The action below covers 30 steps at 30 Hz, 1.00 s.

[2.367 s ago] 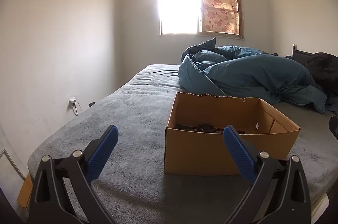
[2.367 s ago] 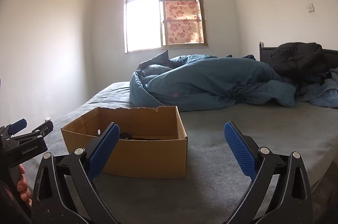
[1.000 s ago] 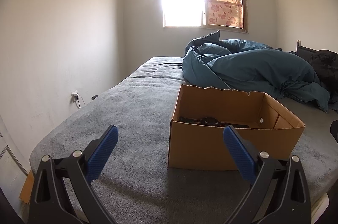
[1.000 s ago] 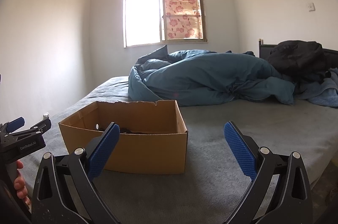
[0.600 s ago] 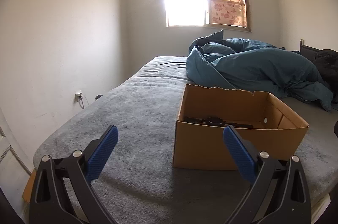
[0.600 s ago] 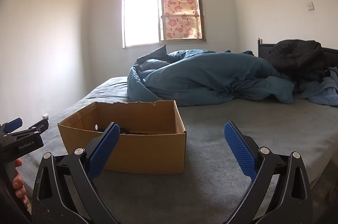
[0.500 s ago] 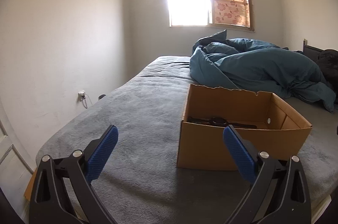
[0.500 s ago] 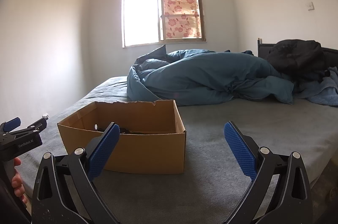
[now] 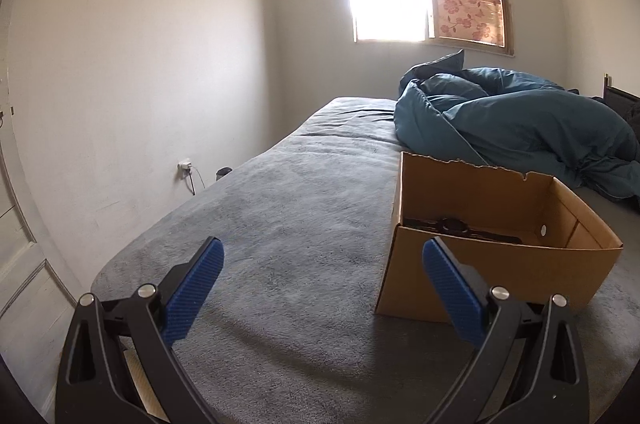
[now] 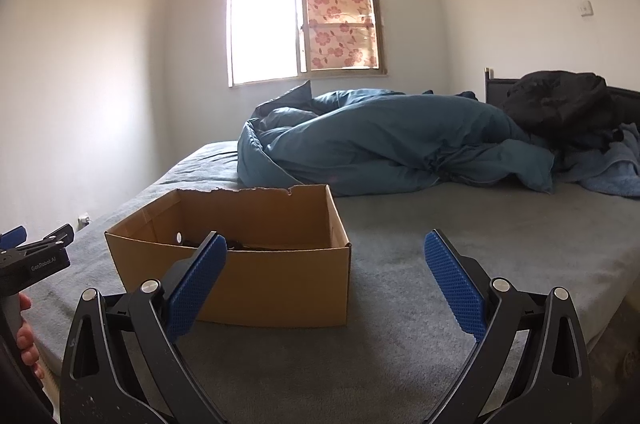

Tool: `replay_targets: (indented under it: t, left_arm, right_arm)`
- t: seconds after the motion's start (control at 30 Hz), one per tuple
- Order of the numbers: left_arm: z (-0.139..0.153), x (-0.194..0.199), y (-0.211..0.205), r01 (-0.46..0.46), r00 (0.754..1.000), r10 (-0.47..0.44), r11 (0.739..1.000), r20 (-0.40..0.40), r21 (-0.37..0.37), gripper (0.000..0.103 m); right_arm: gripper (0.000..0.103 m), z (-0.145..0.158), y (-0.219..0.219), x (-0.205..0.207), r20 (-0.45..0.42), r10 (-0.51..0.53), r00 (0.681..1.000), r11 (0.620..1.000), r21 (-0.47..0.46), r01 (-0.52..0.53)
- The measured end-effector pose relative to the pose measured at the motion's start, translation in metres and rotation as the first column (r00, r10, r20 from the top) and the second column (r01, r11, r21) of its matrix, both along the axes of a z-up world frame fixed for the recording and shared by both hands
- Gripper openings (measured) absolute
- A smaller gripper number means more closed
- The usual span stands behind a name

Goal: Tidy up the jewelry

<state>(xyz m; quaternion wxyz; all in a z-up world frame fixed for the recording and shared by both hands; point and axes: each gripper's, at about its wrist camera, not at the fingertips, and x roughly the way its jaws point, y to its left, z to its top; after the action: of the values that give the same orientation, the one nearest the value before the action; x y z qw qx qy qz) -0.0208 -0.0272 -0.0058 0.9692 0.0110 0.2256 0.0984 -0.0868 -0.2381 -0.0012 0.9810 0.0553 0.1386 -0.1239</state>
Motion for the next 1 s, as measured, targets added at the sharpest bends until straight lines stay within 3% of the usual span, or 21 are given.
replay_targets:
  t: [0.7,1.0]
  left_arm:
    - [0.007,0.005,0.001,0.005,0.999,-0.006,1.000,-0.052,-0.005,0.098]
    - [0.010,0.011,0.000,0.007,0.992,-0.003,1.000,-0.125,0.031,0.098]
  right_arm:
    - [0.095,0.002,0.002,0.001,-0.038,-0.036,0.999,0.999,0.010,0.036]
    - [0.095,0.009,-0.005,0.010,-0.149,-0.075,0.986,0.996,0.036,0.082]
